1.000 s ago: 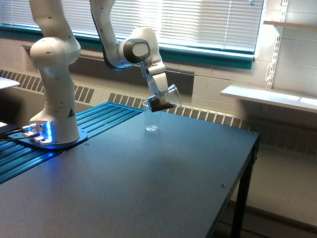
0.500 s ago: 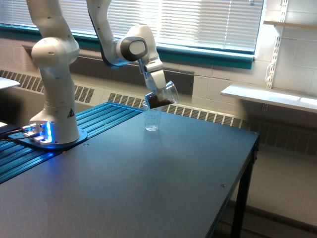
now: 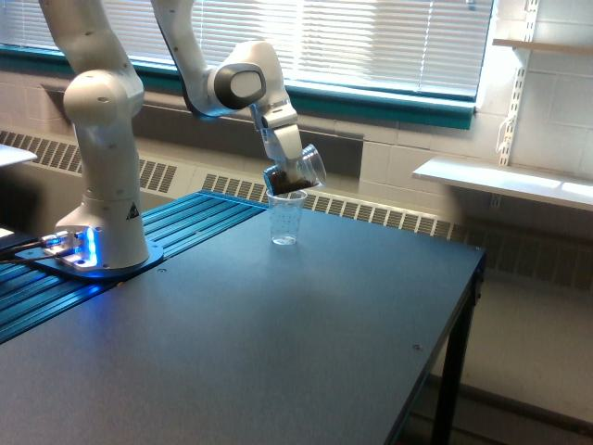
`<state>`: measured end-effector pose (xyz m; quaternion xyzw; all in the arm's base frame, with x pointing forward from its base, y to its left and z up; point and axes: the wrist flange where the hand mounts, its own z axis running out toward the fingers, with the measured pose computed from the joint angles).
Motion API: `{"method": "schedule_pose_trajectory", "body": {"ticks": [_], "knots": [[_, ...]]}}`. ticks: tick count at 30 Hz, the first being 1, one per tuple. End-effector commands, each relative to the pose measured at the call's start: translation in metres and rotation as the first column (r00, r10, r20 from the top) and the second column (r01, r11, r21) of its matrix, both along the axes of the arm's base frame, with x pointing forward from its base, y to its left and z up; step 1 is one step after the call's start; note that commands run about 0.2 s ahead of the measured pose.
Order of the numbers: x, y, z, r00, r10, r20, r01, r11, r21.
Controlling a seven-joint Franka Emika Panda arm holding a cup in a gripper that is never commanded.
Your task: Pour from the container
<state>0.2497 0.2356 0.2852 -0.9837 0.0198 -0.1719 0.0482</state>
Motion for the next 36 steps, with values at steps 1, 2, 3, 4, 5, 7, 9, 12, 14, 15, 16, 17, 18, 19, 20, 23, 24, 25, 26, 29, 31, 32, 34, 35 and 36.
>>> {"method": "schedule_pose_trajectory", "body": {"ticks": [1,2,3,4,5,7,9,12,14,15,16,17,18,19,20,23,24,25,26,29,31,32,34,35,36], "knots": [[-0.017,0.002,0.0,0.997,0.081,-0.02,-0.081,0.996,-0.032],[-0.018,0.003,0.002,0.996,0.083,-0.02,-0.083,0.996,-0.032],[-0.019,0.004,0.003,0.996,0.084,-0.021,-0.085,0.996,-0.029],[-0.02,0.006,0.005,0.996,0.086,-0.024,-0.087,0.996,-0.026],[-0.022,0.007,0.007,0.996,0.089,-0.027,-0.09,0.996,-0.024],[-0.024,0.007,0.009,0.995,0.092,-0.031,-0.092,0.995,-0.025],[-0.025,0.008,0.012,0.995,0.095,-0.031,-0.095,0.995,-0.024],[-0.028,0.011,0.016,0.994,0.098,-0.037,-0.099,0.995,-0.019],[-0.031,0.012,0.019,0.994,0.1,-0.041,-0.101,0.995,-0.014],[-0.032,0.013,0.02,0.994,0.1,-0.042,-0.101,0.995,-0.013],[-0.033,0.013,0.021,0.994,0.102,-0.044,-0.102,0.995,-0.011],[-0.034,0.014,0.022,0.994,0.103,-0.046,-0.103,0.995,-0.009],[-0.035,0.014,0.023,0.994,0.102,-0.048,-0.103,0.995,-0.009],[-0.036,0.014,0.024,0.994,0.101,-0.049,-0.102,0.995,-0.008],[-0.037,0.015,0.025,0.994,0.1,-0.052,-0.101,0.995,-0.007],[-0.04,0.016,0.026,0.994,0.094,-0.062,-0.095,0.995,-0.006],[-0.041,0.016,0.027,0.994,0.093,-0.065,-0.094,0.996,-0.005],[-0.042,0.017,0.027,0.993,0.092,-0.068,-0.092,0.996,-0.004],[-0.043,0.018,0.028,0.993,0.09,-0.072,-0.09,0.996,-0.003],[-0.046,0.019,0.029,0.993,0.083,-0.078,-0.084,0.996,-0.003],[-0.049,0.019,0.029,0.993,0.077,-0.084,-0.078,0.997,-0.005],[-0.05,0.02,0.03,0.994,0.074,-0.086,-0.075,0.997,-0.005],[-0.052,0.021,0.03,0.993,0.067,-0.092,-0.068,0.998,-0.006],[-0.053,0.021,0.03,0.993,0.064,-0.095,-0.064,0.998,-0.006],[-0.054,0.022,0.03,0.993,0.06,-0.098,-0.061,0.998,-0.007]]}}
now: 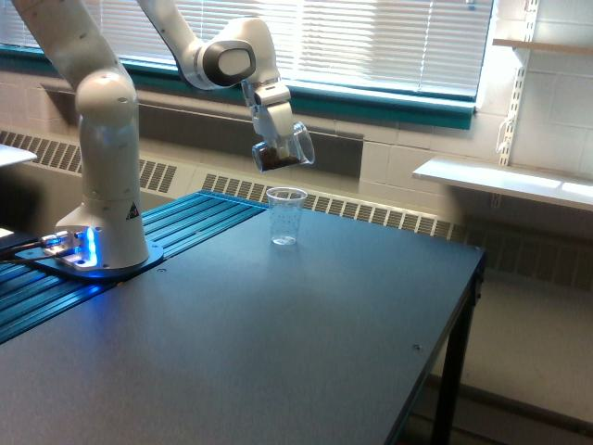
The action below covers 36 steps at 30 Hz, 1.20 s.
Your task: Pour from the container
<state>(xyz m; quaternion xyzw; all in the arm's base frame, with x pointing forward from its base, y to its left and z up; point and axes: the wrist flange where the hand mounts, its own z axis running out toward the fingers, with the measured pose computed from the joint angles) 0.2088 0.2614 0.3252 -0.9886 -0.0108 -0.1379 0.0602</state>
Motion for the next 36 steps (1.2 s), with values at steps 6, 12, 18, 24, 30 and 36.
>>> {"method": "schedule_pose_trajectory", "body": {"ticks": [6,12,18,24,30,36], "knots": [[-0.02,-0.002,-0.012,0.998,-0.031,-0.054,0.03,0.999,-0.03],[-0.026,0.001,-0.015,0.996,-0.052,-0.069,0.05,0.998,-0.032],[-0.031,0.005,-0.02,0.993,-0.079,-0.091,0.077,0.997,-0.03],[-0.035,0.012,-0.02,0.99,-0.099,-0.1,0.097,0.995,-0.023],[-0.037,0.019,-0.02,0.986,-0.123,-0.111,0.122,0.992,-0.018],[-0.035,0.023,-0.02,0.981,-0.155,-0.117,0.154,0.988,-0.018]]}}
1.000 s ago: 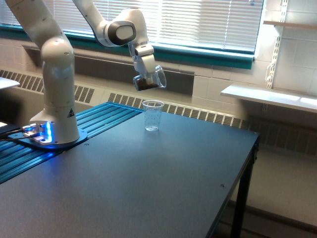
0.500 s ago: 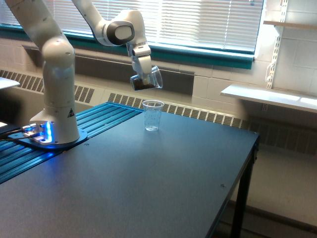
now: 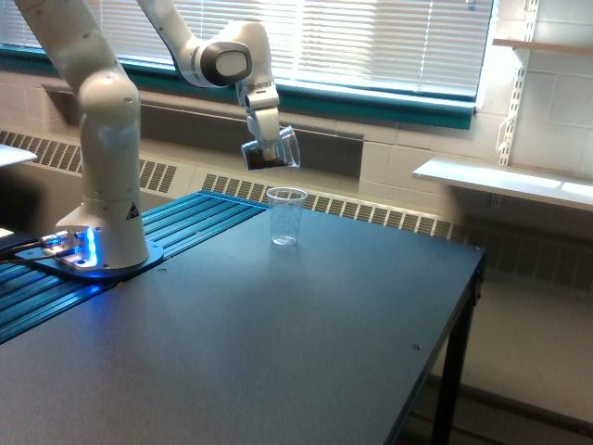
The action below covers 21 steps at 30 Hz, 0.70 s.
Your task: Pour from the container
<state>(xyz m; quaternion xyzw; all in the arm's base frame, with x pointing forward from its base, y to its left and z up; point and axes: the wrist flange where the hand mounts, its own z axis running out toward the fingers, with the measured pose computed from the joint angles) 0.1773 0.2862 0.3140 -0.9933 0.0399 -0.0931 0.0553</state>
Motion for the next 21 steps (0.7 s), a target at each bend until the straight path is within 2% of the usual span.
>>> {"method": "schedule_pose_trajectory", "body": {"ticks": [1,21], "knots": [[-0.003,-0.001,-0.008,0.998,-0.064,-0.023,0.064,0.998,-0.013],[0.01,0.018,-0.005,0.982,-0.182,-0.046,0.182,0.983,0.007]]}}
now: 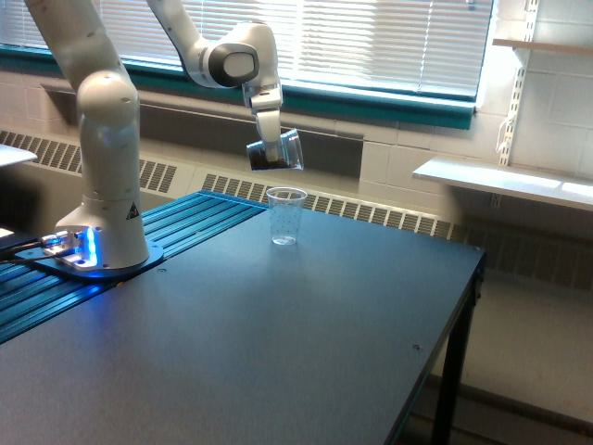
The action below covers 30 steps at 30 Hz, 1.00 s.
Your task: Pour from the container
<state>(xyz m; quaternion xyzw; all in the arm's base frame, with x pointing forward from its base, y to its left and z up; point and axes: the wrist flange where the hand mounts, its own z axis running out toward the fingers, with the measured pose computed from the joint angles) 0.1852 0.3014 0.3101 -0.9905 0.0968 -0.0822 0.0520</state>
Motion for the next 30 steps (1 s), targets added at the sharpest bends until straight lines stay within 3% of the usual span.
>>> {"method": "schedule_pose_trajectory", "body": {"ticks": [1,19,30], "knots": [[0.001,0.004,-0.001,0.997,-0.075,-0.02,0.076,0.997,0.007],[-0.015,0.009,0.0,0.991,-0.123,-0.054,0.123,0.992,-0.002],[-0.001,0.005,0.001,0.979,-0.195,-0.062,0.195,0.981,-0.01]]}}
